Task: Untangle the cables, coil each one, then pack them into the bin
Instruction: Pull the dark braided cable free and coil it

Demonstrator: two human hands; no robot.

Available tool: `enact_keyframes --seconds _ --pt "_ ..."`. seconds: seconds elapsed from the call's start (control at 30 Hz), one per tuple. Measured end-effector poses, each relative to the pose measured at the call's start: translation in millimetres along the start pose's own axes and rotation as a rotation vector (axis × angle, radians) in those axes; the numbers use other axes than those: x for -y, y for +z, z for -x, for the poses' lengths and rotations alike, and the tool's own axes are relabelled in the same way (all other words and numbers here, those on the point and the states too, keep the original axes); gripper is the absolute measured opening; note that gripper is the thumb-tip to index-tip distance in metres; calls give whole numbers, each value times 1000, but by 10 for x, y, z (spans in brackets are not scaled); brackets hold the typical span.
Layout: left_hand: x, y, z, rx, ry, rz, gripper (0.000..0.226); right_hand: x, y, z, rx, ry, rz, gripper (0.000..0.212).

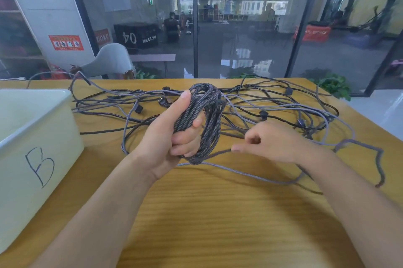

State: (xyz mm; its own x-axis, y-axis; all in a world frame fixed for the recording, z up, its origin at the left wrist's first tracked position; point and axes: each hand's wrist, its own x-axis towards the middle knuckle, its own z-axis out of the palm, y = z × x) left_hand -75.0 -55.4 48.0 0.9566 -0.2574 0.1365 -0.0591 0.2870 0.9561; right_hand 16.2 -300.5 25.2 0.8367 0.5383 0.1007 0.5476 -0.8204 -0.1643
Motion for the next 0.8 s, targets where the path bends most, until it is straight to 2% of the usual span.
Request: enact_keyframes --seconds 0.07,0.13,0.2,0.3,0.4,0.47,0.53,0.7,0.8 --pt "-5 -6 -4 34 -21 -42 51 -99 5 -38 -153 70 4 84" --pt "-6 5 4 78 -50 -74 51 -154 -1 -52 -195 95 -139 76" --pt "-14 12 24 130 -53 -101 51 -199 -1 -37 -64 62 -313 57" --pt "-26 32 37 185 -9 -71 51 -276 -62 51 226 18 -486 25" --pt "-7 63 39 223 31 27 51 -254 -22 51 296 -13 -475 22" --pt "27 94 32 275 27 60 52 -157 74 -11 225 -25 -358 27" --pt "69 130 23 307 -12 20 52 -82 123 -78 68 -8 -249 37" --pt "101 94 -13 218 -75 -155 51 -48 34 -58 -352 80 -11 58" --pt "70 71 -11 191 -63 -264 52 43 3 -26 -476 100 110 75"
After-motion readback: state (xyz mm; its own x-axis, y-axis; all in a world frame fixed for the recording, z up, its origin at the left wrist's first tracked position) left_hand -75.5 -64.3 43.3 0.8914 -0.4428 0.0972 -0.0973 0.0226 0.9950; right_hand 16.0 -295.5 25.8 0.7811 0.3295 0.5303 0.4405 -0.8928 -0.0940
